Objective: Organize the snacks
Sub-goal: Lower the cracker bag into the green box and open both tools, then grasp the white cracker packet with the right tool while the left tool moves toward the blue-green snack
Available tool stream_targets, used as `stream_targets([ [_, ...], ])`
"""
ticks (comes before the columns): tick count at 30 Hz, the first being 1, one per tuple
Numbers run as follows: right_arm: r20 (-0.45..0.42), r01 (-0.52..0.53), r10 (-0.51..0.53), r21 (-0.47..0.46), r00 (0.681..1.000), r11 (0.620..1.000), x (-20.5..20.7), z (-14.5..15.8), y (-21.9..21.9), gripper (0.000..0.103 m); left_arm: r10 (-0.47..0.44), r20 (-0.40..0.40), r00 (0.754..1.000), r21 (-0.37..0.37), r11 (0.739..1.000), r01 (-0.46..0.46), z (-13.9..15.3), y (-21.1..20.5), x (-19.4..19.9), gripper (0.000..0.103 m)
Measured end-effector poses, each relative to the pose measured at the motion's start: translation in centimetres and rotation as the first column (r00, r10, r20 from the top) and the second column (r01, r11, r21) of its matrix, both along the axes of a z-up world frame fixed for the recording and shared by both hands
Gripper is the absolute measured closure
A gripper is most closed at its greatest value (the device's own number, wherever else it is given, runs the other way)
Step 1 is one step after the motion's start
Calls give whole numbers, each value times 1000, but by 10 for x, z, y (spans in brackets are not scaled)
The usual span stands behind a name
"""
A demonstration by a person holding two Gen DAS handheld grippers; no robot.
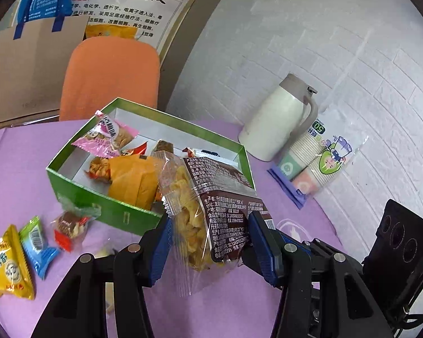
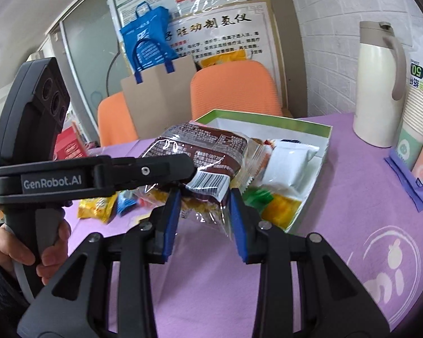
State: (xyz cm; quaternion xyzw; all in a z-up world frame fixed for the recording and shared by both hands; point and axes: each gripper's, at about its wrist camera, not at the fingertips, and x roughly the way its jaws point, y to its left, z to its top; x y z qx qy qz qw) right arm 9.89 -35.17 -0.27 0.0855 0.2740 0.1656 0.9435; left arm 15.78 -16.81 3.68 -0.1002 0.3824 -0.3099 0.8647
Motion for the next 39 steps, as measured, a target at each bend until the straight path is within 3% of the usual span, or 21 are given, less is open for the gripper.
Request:
stream_targets([
  [7, -4, 58, -58, 28, 998, 998, 20, -4, -27, 67, -21, -34, 999, 3, 1000, 21, -11, -29, 35, 49],
  [10, -11, 93, -93, -32, 996, 995, 29, -12, -29, 65, -20, -29, 999, 22, 1000, 21, -15, -40, 46, 49],
  [12, -9, 127, -128, -83, 992, 988, 28, -17, -29, 49, -14, -36, 999, 72, 997, 16, -20, -46, 49, 42],
  [14, 6, 142, -142, -98, 990, 985, 23, -19, -30, 42, 0, -55, 998, 112, 994, 6, -27, -46, 49, 34],
  [19, -3, 133, -134, -104, 991, 986, 19, -21, -29, 36, 15, -67, 998, 107, 994, -7, -35, -37, 42, 28],
  [28, 45, 99, -95, -101, 994, 990, 3, -6, -17, 36, 42, -18, 999, 119, 992, -39, -14, -15, 13, 27],
  [29, 43, 94, -89, -105, 995, 990, 1, -6, -15, 41, 49, -12, 999, 127, 991, -47, -12, -11, 9, 27],
  [30, 36, 83, -79, -110, 996, 991, 1, -6, -13, 53, 56, -5, 998, 132, 990, -55, -10, -6, 2, 27],
  [32, 16, 63, -62, -121, 998, 991, 5, -9, -9, 61, 68, 1, 998, 129, 989, -68, -9, 3, -9, 27],
  [37, -32, 85, -90, -127, 995, 988, 27, -21, -5, 61, 103, 15, 995, 116, 988, -104, -11, 25, -33, 26],
  [38, -38, 107, -113, -138, 993, 985, 30, -23, -6, 57, 111, 14, 994, 109, 988, -112, -11, 30, -37, 26],
  [39, -44, 124, -131, -144, 990, 982, 30, -24, -6, 45, 119, 12, 993, 101, 988, -120, -12, 36, -41, 26],
])
